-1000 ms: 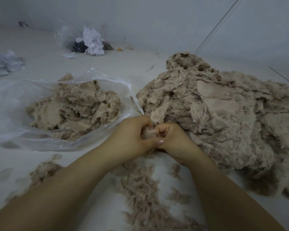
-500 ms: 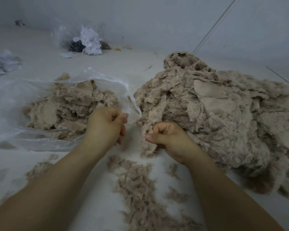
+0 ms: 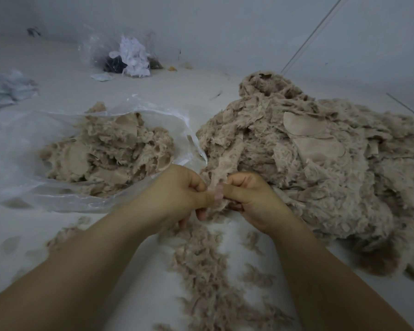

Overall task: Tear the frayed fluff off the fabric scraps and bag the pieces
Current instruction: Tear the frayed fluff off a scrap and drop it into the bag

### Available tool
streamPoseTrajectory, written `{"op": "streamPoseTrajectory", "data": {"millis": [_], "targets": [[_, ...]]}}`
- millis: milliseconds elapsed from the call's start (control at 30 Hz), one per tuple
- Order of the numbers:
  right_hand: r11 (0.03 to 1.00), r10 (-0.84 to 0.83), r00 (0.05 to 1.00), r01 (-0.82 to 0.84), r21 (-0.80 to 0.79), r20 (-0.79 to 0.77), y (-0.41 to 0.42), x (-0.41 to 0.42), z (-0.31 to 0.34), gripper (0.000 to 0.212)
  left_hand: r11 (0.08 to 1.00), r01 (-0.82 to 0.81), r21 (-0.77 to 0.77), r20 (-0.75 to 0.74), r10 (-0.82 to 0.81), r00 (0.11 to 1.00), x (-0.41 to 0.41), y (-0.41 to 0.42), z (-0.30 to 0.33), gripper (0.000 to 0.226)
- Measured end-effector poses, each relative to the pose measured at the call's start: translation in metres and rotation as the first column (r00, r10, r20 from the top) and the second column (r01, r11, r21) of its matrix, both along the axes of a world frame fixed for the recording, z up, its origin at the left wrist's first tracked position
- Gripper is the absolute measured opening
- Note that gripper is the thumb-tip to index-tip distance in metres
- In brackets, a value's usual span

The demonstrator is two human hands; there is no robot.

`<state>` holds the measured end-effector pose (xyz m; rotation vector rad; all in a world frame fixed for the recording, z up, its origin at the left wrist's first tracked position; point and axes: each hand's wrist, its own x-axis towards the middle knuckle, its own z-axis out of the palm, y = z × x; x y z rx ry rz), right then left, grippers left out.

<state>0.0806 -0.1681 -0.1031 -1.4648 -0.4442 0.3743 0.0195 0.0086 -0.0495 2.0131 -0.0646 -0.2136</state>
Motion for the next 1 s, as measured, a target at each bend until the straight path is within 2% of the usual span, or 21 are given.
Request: {"op": "streamPoseTrajectory", "data": {"millis": [67, 133, 267, 333, 400, 433, 467, 500, 533, 600, 633, 700, 800, 900, 1000], "targets": [[1.000, -0.007, 1.000, 0.008, 0.028, -0.028, 0.000, 0.000, 0.000, 0.020, 0.999, 0.039, -0.012, -0.053, -0.039, 0.998, 0.001, 0.002, -0.003, 0.029], [0.999, -0.032, 0.999, 0.034, 0.038, -0.043, 0.001, 0.000, 0.000, 0.024, 0.995, 0.085, -0.052, -0.093, -0.089, 0.992, 0.002, 0.010, -0.001, 0.036], [0.996, -0.035, 0.996, 0.041, 0.085, -0.079, 0.003, -0.001, 0.002, 0.026, 0.993, 0.104, -0.046, -0.103, -0.109, 0.989, 0.005, 0.020, 0.003, 0.034], [0.995, -0.025, 0.993, 0.036, 0.094, -0.117, 0.003, -0.002, 0.004, 0.029, 0.967, -0.118, -0.227, -0.032, 0.114, 0.993, 0.010, 0.020, -0.001, 0.033], [0.994, -0.026, 0.989, 0.041, 0.097, -0.146, 0.003, -0.003, 0.005, 0.031, 0.785, -0.360, -0.504, 0.017, 0.426, 0.905, 0.019, 0.020, -0.002, 0.021], [0.994, -0.029, 0.988, 0.044, 0.098, -0.153, 0.003, -0.004, 0.005, 0.032, 0.692, -0.404, -0.599, 0.010, 0.511, 0.860, 0.023, 0.018, 0.000, 0.010], [0.994, -0.031, 0.987, 0.047, 0.100, -0.157, 0.004, -0.004, 0.005, 0.034, 0.651, -0.420, -0.632, -0.003, 0.540, 0.842, 0.027, 0.015, 0.000, 0.006], [0.994, -0.032, 0.986, 0.049, 0.101, -0.163, 0.004, -0.004, 0.006, 0.036, 0.665, -0.421, -0.617, -0.019, 0.522, 0.853, 0.030, 0.011, -0.002, 0.014], [0.993, -0.033, 0.985, 0.051, 0.102, -0.170, 0.005, -0.005, 0.007, 0.038, 0.735, -0.404, -0.545, -0.015, 0.473, 0.881, 0.031, 0.005, -0.003, 0.015], [0.993, -0.045, 0.982, 0.064, 0.098, -0.186, 0.005, -0.004, 0.008, 0.044, 0.896, -0.303, -0.324, 0.023, 0.328, 0.944, 0.032, -0.009, -0.005, 0.015], [0.993, -0.055, 0.979, 0.075, 0.093, -0.195, 0.005, -0.004, 0.008, 0.048, 0.937, -0.260, -0.233, 0.031, 0.274, 0.961, 0.034, -0.015, -0.005, 0.021], [0.992, -0.071, 0.975, 0.091, 0.089, -0.209, 0.004, -0.004, 0.009, 0.055, 0.955, -0.246, -0.167, 0.031, 0.255, 0.967, 0.041, -0.028, -0.003, 0.029], [0.989, -0.089, 0.969, 0.114, 0.096, -0.229, 0.004, -0.005, 0.010, 0.060, 0.943, -0.271, -0.195, 0.051, 0.285, 0.957, 0.049, -0.040, 0.000, 0.025], [0.980, -0.133, 0.956, 0.166, 0.108, -0.261, 0.005, -0.003, 0.010, 0.055, 0.938, -0.245, -0.244, 0.023, 0.258, 0.966, 0.046, -0.040, 0.001, 0.026], [0.976, -0.153, 0.961, 0.183, 0.116, -0.232, 0.008, -0.004, 0.011, 0.049, 0.948, -0.154, -0.279, -0.065, 0.141, 0.988, 0.035, -0.031, 0.001, 0.029]]}}
